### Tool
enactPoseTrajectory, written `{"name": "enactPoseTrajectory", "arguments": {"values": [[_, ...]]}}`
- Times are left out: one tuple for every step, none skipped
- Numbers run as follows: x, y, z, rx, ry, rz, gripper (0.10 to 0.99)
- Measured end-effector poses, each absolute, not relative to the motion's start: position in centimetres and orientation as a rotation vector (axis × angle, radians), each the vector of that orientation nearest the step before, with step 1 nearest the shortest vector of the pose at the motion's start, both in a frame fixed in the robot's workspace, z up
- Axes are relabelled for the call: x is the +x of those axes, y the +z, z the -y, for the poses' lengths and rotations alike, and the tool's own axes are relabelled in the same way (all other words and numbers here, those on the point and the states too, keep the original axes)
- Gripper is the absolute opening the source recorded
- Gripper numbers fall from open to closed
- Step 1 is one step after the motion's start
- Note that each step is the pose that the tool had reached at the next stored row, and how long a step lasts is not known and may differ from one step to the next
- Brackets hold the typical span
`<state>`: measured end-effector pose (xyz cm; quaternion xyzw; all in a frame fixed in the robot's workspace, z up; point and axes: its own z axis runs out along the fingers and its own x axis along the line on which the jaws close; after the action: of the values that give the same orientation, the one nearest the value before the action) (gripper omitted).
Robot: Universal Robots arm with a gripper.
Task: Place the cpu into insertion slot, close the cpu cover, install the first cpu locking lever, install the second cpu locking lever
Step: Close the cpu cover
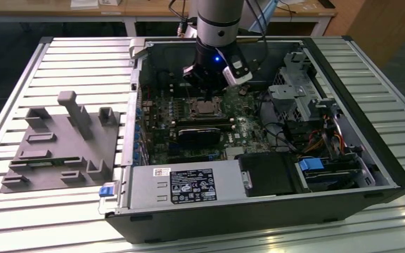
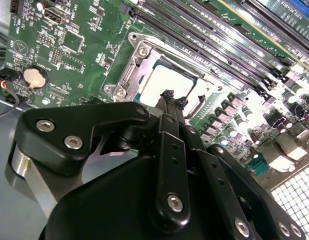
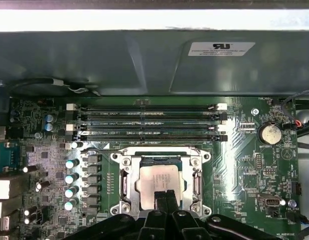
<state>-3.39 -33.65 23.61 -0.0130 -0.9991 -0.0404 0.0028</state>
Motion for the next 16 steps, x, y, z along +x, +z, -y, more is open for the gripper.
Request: {"name": "enactPoseTrajectory", "arguments": {"values": [[-3.5, 23.6, 33.7, -0.041, -0.127, 3.133, 0.102], [-3.5, 23.6, 33.7, -0.041, -0.127, 3.133, 0.102], [-3.6, 23.5, 33.7, -0.041, -0.127, 3.133, 0.102], [-3.7, 23.5, 33.7, -0.041, -0.126, 3.133, 0.102], [-3.8, 23.5, 33.7, -0.041, -0.127, 3.133, 0.102], [-3.9, 23.4, 33.7, -0.041, -0.127, 3.134, 0.102], [-4.0, 23.4, 33.7, -0.041, -0.127, 3.134, 0.102], [-4.1, 23.3, 33.7, -0.041, -0.127, 3.135, 0.102], [-4.2, 23.3, 33.7, -0.041, -0.127, 3.135, 0.102], [-4.4, 23.2, 33.7, -0.041, -0.127, 3.136, 0.102], [-4.6, 23.2, 33.7, -0.04, -0.127, 3.137, 0.102], [-4.7, 23.1, 33.7, -0.04, -0.127, 3.138, 0.102], [-4.8, 23.0, 33.7, -0.04, -0.127, 3.139, 0.102], [-4.9, 22.9, 33.7, -0.04, -0.128, 3.141, 0.102], [-5.0, 22.9, 33.7, -0.04, -0.128, 3.144, 0.102], [-5.1, 22.8, 33.7, -0.04, -0.128, 3.147, 0.102]]}}
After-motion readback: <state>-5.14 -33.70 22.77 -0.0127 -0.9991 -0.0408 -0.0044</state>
